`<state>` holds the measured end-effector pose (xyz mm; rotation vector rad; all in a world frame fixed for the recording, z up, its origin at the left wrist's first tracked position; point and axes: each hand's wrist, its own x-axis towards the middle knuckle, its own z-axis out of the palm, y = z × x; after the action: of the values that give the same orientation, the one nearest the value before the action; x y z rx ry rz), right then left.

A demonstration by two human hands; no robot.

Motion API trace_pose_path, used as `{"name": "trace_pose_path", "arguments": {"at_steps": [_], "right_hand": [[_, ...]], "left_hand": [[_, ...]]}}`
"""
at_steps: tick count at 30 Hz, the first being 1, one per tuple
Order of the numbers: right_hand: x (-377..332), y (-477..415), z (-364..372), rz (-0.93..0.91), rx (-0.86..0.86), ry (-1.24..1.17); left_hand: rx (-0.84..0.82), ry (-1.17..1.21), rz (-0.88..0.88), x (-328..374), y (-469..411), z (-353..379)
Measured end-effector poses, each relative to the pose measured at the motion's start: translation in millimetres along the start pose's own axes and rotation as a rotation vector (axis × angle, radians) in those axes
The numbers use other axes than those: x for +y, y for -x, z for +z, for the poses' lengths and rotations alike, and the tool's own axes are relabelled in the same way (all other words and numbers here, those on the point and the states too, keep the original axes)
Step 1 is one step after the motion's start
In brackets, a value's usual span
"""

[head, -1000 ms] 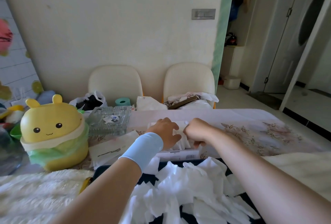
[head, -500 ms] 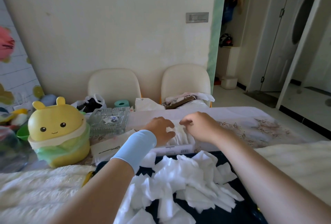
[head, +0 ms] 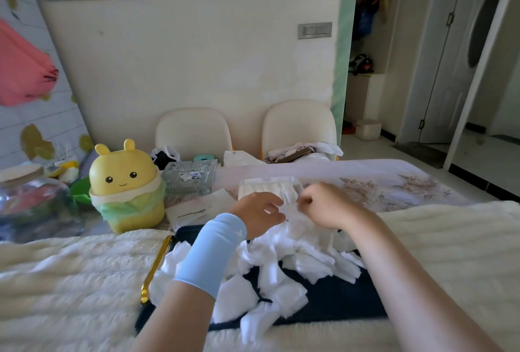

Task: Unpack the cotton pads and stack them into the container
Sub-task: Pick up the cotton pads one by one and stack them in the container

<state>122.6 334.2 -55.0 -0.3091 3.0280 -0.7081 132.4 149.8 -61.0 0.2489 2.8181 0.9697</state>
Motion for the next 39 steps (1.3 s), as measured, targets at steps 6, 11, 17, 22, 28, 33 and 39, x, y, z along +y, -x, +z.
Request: {"name": "trace_pose_path", "arguments": {"at_steps": [6,11,17,22,28,33,39], "right_hand": [[-3.1,11.5,-14.4,-0.118,0.218,-0.382],[-4.9,18.3,-12.6,-0.192,0.089,-0.656],[-9.1,16.0,2.1,-0.130,0.006,-0.934],[-6.5,10.1,9.2,-0.051,-0.010,-0.976],[1.1,9.8,1.0,0.016,0.172,-0.963],[-14.6,20.1,-7.9,-0.104,0.111,-0.967],[-24.3,21.0,0.9,-0.104,0.166,-0.752]], "left_hand": [[0.197,0.300,0.062,7.7,16.8,-1.4],[0.228,0.526,0.139,12.1,30.3,-4.0],[0.282,0.746,0.087,4.2,35.4,-2.7],[0.285,0.876,-0.022,-5.3,34.9,-2.5],[0.386,0.977,-0.100,-15.5,28.7,-6.7],[0.271,0.953,-0.059,-7.4,26.4,-0.2],[0.098,1.036,-0.011,1.8,30.7,2.8]]}}
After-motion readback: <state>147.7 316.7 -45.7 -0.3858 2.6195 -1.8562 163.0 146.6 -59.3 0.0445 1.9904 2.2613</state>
